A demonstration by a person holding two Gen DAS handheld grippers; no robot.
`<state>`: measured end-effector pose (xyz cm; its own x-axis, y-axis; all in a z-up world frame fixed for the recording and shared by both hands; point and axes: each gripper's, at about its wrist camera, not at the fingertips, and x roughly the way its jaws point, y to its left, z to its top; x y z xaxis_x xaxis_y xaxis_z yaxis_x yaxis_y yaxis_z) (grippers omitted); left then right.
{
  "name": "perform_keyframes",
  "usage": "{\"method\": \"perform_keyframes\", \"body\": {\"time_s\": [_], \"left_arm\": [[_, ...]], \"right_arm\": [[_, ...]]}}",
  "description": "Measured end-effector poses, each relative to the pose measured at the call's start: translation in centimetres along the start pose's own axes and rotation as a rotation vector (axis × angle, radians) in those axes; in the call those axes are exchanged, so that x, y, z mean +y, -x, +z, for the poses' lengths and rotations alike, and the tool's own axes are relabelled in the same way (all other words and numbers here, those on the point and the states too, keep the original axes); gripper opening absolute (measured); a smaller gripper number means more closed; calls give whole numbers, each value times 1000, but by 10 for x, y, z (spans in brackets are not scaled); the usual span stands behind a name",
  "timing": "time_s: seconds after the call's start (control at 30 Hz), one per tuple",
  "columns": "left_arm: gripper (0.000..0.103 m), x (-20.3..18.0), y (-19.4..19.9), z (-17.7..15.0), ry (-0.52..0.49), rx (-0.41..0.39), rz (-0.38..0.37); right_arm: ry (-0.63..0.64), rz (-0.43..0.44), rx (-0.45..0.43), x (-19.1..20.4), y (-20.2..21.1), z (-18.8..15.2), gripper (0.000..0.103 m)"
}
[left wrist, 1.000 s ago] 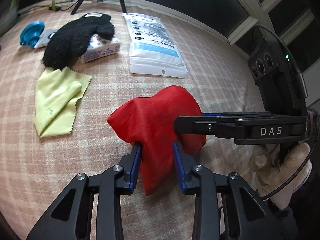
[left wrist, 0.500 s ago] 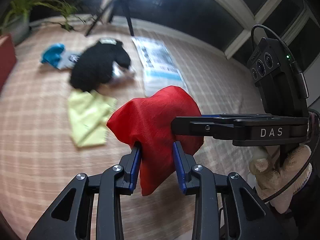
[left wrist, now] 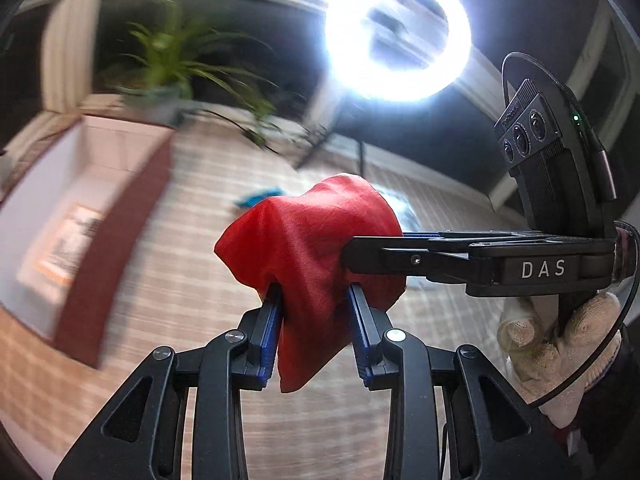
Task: Organize soft objects
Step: 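Lift the red pouch with the left gripper and lower it into the box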
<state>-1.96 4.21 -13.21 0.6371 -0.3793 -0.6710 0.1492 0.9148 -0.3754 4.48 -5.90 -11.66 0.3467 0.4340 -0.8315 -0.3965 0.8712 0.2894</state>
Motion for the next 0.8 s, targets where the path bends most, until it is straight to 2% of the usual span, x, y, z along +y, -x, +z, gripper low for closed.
{"method": "perform_keyframes", "body": {"time_s": [0.23,0.43,0.57,0.8], "left_arm": [[30,68,40,15,94,-95,83],[30,118,55,22,172,-135,145],[30,148,60,23,223,-138,173],[30,182,56,24,287,-122,195]], "right_arm": [[149,38,35,65,-47,51,39],[230,74,73,109,-93,90,39],[284,76,98,134,-122,108,39],[321,70,142,152,-162,131,39]]}}
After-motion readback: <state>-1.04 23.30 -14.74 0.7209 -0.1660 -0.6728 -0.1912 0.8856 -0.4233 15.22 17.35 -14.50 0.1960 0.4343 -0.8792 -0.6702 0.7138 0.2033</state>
